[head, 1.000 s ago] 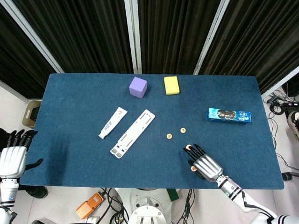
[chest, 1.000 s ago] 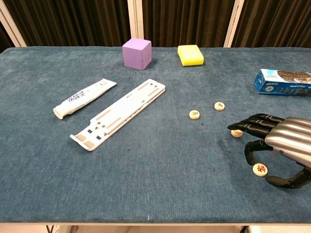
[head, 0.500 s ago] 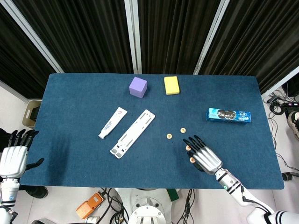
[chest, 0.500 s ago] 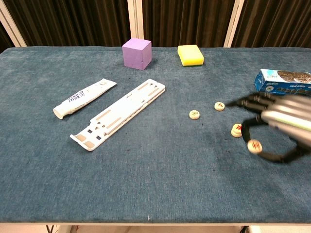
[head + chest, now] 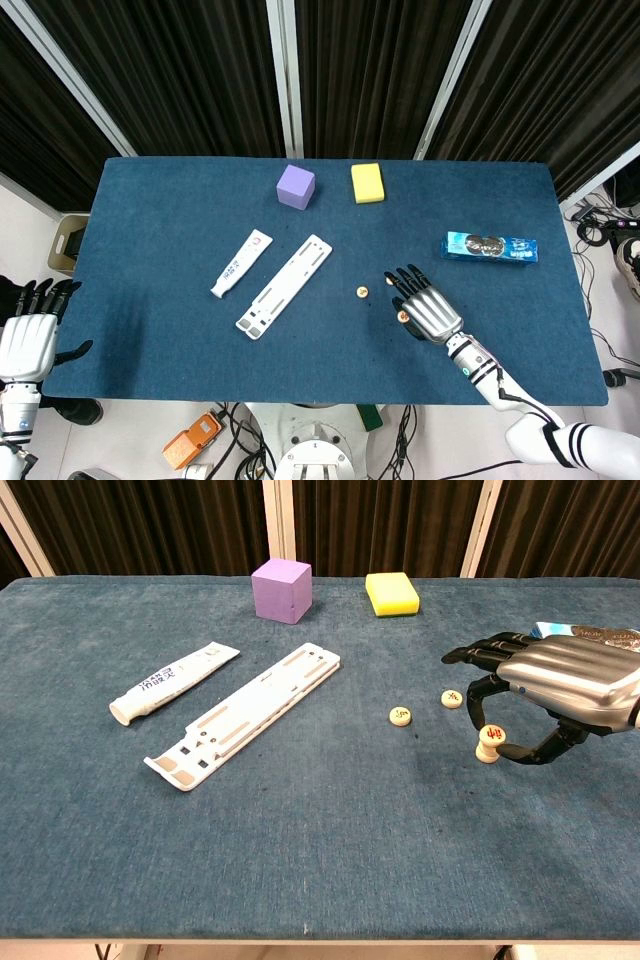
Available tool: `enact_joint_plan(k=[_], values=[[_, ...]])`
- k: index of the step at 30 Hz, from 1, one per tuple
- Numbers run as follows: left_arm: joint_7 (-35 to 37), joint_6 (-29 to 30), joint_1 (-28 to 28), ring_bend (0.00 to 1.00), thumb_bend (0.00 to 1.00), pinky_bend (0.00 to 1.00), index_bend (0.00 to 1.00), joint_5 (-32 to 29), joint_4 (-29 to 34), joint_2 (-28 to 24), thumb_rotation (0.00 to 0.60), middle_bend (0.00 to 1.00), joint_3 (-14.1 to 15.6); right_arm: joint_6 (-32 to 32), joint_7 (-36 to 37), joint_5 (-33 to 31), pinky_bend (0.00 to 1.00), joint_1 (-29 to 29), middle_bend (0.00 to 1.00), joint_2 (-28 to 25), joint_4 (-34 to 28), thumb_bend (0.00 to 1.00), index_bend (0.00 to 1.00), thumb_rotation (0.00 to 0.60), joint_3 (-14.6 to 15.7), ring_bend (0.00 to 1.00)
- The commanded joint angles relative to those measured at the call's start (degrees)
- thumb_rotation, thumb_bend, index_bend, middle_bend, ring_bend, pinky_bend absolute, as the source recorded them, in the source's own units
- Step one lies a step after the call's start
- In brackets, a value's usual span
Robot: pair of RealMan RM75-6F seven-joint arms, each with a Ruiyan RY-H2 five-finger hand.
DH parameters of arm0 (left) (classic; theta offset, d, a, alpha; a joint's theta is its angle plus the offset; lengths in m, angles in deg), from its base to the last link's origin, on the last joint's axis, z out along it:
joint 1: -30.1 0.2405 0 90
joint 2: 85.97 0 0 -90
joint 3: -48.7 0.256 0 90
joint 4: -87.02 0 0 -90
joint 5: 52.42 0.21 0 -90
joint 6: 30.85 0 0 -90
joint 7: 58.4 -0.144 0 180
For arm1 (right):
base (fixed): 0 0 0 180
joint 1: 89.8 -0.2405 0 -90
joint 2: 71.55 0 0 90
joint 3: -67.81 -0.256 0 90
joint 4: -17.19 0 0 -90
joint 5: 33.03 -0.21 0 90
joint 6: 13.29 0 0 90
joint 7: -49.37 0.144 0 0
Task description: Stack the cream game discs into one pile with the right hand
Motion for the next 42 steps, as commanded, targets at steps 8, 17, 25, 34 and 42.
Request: enact_joint_plan(k=[8, 17, 25, 34, 42], values=[[0.1, -0.2, -0.1, 0.07, 0.08, 0.0, 0.15, 0.1, -0.2, 0.1, 0.6, 0.13, -0.1, 0.1, -0.3, -1.5, 0.08, 0.1, 0.1, -0.1, 0.7, 0.52, 0.52, 0.6, 0.2, 0.01], [0.2, -0.3, -0.1, 0.07, 0.08, 0.0, 0.15, -0.1, -0.3, 0.1, 0.6, 0.13, -0.1, -0.2, -0.4, -1.9, 0.08, -0.4, 0.09, 0.3, 0.9, 0.52, 0.5, 0.6, 0.5, 0.01], [0.1, -0.3, -0.2, 0.07, 0.07, 0.0, 0.15, -0.1, -0.3, 0.2, 0.6, 0.13, -0.2, -0.2, -0.7, -2.1, 0.08, -0.5, 0.09, 0.2, 0.9, 0.52, 0.48, 0.6, 0.9, 0.01], [0.0, -0.5, -0.3, 0.07, 0.08, 0.0, 0.15, -0.2, -0.3, 0.2, 0.6, 0.13, -0.2, 0.5, -0.5, -1.6, 0.08, -0.5, 0.09, -0.1, 0.4, 0.52, 0.44, 0.6, 1.2, 0.01], [-0.2, -0.6, -0.6, 0.07, 0.08, 0.0, 0.15, 0.0, 0.0, 0.1, 0.6, 0.13, -0.4, 0.3, 2.2, -3.7, 0.08, -2.9, 0.09, -1.7, -4.0, 0.51, 0.43, 0.6, -3.2, 0.01]])
